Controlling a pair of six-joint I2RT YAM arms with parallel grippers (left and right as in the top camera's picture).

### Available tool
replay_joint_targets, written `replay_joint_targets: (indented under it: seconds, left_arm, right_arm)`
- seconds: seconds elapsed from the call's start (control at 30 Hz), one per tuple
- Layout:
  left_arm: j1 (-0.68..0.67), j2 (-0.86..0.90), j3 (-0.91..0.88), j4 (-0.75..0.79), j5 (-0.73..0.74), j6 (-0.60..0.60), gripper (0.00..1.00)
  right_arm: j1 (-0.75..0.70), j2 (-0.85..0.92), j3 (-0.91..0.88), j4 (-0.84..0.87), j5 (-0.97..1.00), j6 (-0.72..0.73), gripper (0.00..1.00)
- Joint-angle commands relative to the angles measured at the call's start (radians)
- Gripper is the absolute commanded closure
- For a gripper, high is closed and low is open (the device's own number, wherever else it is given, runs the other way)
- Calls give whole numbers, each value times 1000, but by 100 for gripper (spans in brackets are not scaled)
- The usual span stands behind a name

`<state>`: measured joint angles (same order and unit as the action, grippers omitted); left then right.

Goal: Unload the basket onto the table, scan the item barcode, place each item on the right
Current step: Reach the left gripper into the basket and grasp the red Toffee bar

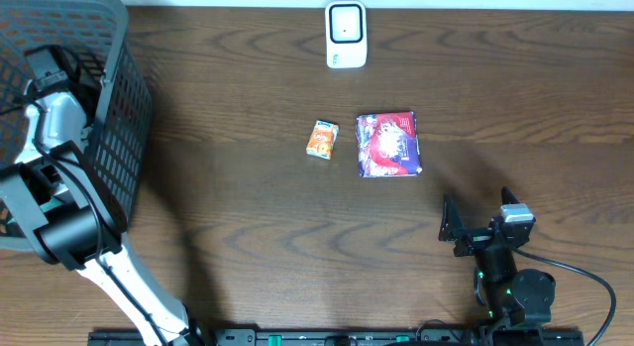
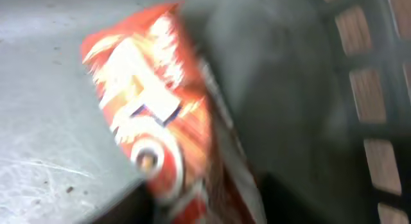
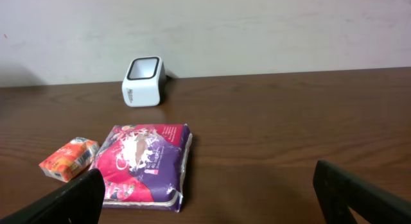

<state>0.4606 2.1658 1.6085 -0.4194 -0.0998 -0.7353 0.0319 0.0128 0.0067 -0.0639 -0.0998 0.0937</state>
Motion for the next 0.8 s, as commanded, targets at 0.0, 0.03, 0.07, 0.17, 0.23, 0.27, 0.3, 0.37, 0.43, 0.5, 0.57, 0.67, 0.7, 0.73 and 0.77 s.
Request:
replay_joint_targets:
  seconds: [0.0, 0.03, 0.07, 0.17, 0.23, 0.27, 0.3, 0.37, 0.43, 0.5, 0.57, 0.67, 0.7, 0.73, 0.77]
  left_arm:
    - [-6, 15, -1, -38, 13, 63, 71]
    - [-6, 15, -1, -52, 13, 71, 76]
    - [-5, 15, -1, -71, 13, 78, 80]
    - [4, 15, -1, -138, 13, 91, 93]
    - [14, 14, -1, -202, 13, 92, 93]
    - [19, 10, 0, -229, 13, 92, 93]
    - [26, 2, 0, -261, 13, 92, 93]
    - [47, -34, 2, -325, 14, 91, 93]
    - [66, -93, 2, -356, 14, 91, 93]
    - [86, -170, 2, -365, 14, 91, 93]
    - [103, -264, 2, -361, 14, 84, 93]
    - [119, -419, 2, -320, 55, 68, 93]
    - [122, -464, 2, -299, 87, 69, 93]
    - [122, -522, 2, -270, 137, 69, 93]
    - [122, -569, 2, -247, 185, 69, 93]
  right_arm:
    - [0, -2, -1, -4, 0, -13, 1]
    - [0, -2, -1, -4, 0, -13, 1]
    - [0, -2, -1, -4, 1, -13, 1]
    - [0, -2, -1, -4, 1, -13, 1]
    - [0, -2, -1, -4, 1, -13, 1]
    - [0, -2, -1, -4, 0, -13, 1]
    - [0, -2, -1, -4, 0, -13, 1]
    - [0, -2, -1, -4, 0, -13, 1]
    - [0, -2, -1, -4, 0, -13, 1]
    - [0, -2, -1, -4, 0, -13, 1]
    - [0, -2, -1, -4, 1, -13, 1]
    - [0, -2, -1, -4, 0, -13, 1]
    - [0, -2, -1, -4, 0, -13, 1]
    - [0, -2, -1, -4, 0, -13, 1]
    - [0, -2, -1, -4, 0, -13, 1]
